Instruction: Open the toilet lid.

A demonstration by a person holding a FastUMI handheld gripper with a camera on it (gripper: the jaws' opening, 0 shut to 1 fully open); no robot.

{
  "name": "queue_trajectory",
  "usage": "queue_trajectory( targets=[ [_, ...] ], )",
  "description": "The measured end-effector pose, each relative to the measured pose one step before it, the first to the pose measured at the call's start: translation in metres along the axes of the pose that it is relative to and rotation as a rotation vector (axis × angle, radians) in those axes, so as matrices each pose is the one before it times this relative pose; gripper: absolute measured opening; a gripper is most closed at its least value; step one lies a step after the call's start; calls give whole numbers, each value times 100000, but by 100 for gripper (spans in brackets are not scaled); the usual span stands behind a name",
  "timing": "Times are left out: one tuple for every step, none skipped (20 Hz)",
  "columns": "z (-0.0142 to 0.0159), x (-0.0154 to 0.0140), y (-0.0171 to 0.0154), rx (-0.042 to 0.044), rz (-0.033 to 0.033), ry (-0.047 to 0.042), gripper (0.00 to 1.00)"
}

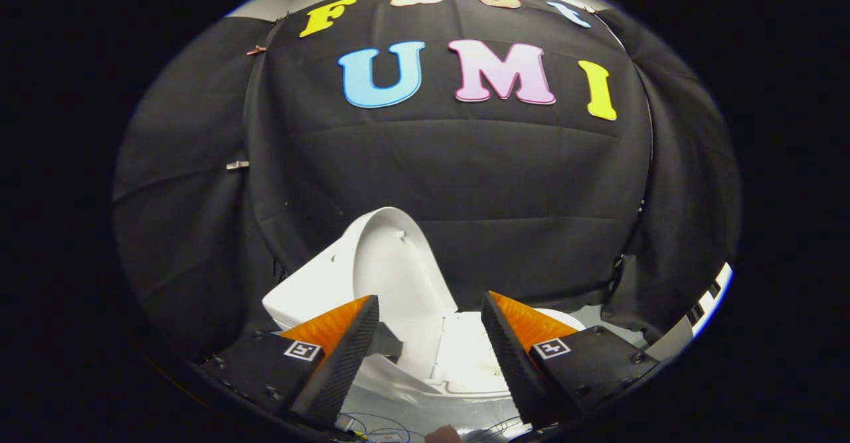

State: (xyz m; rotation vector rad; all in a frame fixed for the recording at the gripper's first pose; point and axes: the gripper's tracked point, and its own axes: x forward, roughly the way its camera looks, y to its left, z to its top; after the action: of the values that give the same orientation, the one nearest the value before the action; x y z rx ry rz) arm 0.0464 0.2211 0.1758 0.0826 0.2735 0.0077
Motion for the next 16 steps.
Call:
queue_trajectory(
  targets=[
    [-11,69,-1549,-1098,-76,-1797,99],
    [-355,-101,-1829,-2504,-1209,-1864,99],
    [-486,63,-2092,-2968,-2083,-1337,99],
    [-861,206,-1819,-2575,-1373,-619,99],
    [-1014,178,-1670,-1293,-1269,340,100],
    [-485,192,-1276,-321,124,-1807,100],
    [-619,7,-1183,-84,-293,-1331,100],
    [-639,140,-1202,99,-677,-1411,100],
    [-775,46,-1109,27,-14,-1503,99],
    [-484,-64,-601,205,166,-1579,100],
    [-358,-154,-637,-508,868,-2358,100],
    [-113,-239,-601,-404,96,-2746,100],
    [-4,-2,-601,-516,317,-3124,100],
    [-7,-207,-338,-665,-52,-2782,100],
    [-157,-186,-550,-694,-863,-1135,99],
    [-679,83,-362,-215,-733,398,99]
  ],
)
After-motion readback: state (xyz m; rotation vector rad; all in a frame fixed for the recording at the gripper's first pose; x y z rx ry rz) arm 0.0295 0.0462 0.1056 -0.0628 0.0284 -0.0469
